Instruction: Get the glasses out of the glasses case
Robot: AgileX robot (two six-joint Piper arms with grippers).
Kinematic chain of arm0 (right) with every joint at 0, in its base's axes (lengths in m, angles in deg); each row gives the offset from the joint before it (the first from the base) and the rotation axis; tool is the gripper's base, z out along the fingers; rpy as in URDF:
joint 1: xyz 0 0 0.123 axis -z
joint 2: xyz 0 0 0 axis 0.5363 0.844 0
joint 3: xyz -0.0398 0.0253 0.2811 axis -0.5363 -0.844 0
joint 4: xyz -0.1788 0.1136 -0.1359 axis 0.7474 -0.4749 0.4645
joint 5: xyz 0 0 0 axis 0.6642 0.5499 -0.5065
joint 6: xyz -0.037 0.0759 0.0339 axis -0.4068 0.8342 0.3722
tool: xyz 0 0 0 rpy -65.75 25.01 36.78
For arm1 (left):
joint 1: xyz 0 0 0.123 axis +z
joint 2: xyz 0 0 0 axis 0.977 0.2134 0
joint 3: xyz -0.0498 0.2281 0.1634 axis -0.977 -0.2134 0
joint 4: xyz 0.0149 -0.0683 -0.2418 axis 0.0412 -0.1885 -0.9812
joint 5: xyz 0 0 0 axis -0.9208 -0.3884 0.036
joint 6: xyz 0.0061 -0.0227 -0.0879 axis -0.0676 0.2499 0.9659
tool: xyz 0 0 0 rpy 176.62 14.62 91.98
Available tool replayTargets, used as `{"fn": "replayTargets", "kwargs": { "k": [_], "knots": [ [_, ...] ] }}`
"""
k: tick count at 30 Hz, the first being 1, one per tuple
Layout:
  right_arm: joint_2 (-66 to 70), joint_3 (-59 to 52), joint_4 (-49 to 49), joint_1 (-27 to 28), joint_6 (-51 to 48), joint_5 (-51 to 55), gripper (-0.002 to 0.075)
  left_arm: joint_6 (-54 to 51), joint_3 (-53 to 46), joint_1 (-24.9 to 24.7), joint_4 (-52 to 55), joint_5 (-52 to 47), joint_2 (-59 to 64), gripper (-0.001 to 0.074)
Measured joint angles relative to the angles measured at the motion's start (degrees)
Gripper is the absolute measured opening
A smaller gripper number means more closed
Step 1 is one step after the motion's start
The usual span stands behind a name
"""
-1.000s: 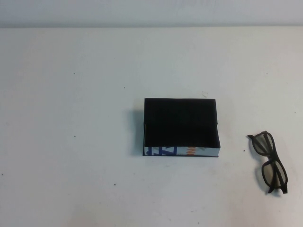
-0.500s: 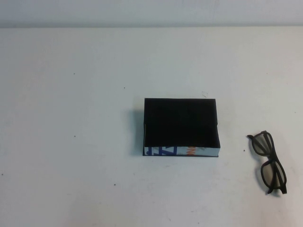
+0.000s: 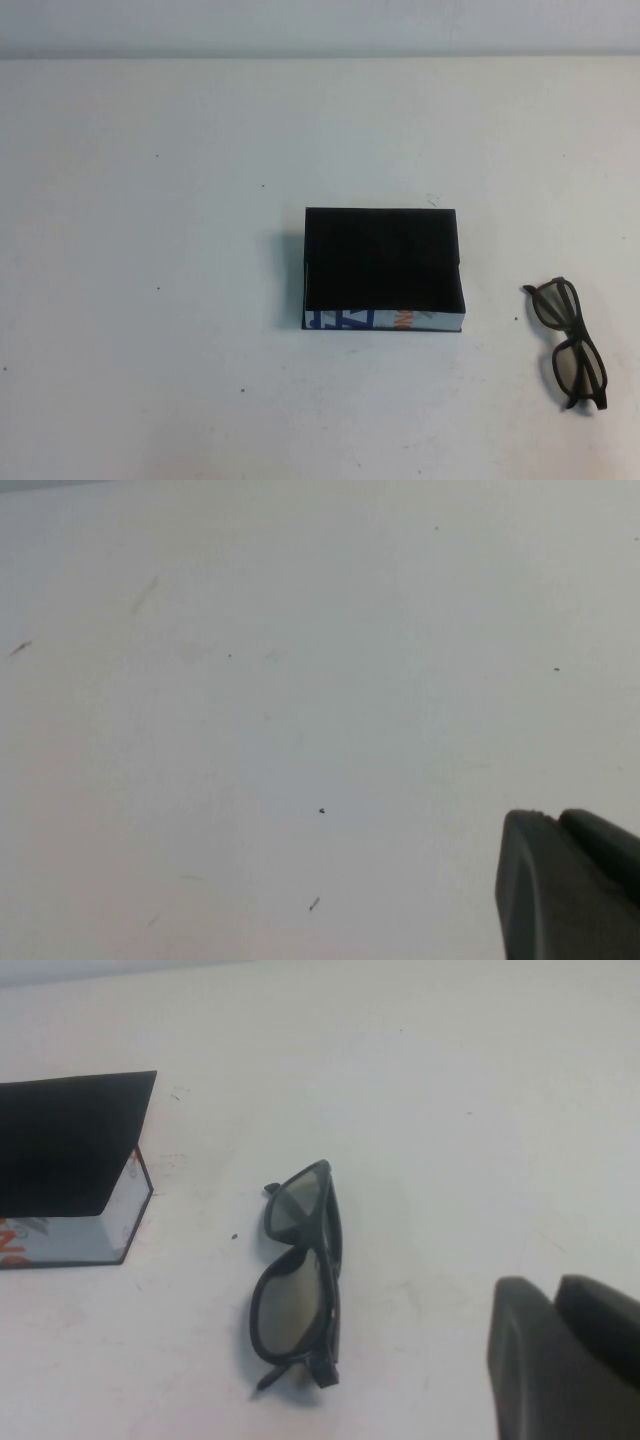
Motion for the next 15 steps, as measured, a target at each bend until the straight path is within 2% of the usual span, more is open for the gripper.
{"fn": "replayTargets", "kwargs": {
  "k": [4, 15],
  "knots": [
    [0.0, 0.0, 0.12, 0.0, 0.0, 0.12, -0.0006, 0.0, 0.0, 0.0, 0.0, 0.0, 0.0, -0.0005],
    [0.0, 0.0, 0.12, -0.18, 0.0, 0.23, -0.0016, 0.0, 0.0, 0.0, 0.0, 0.0, 0.0, -0.0005]
  ]
}}
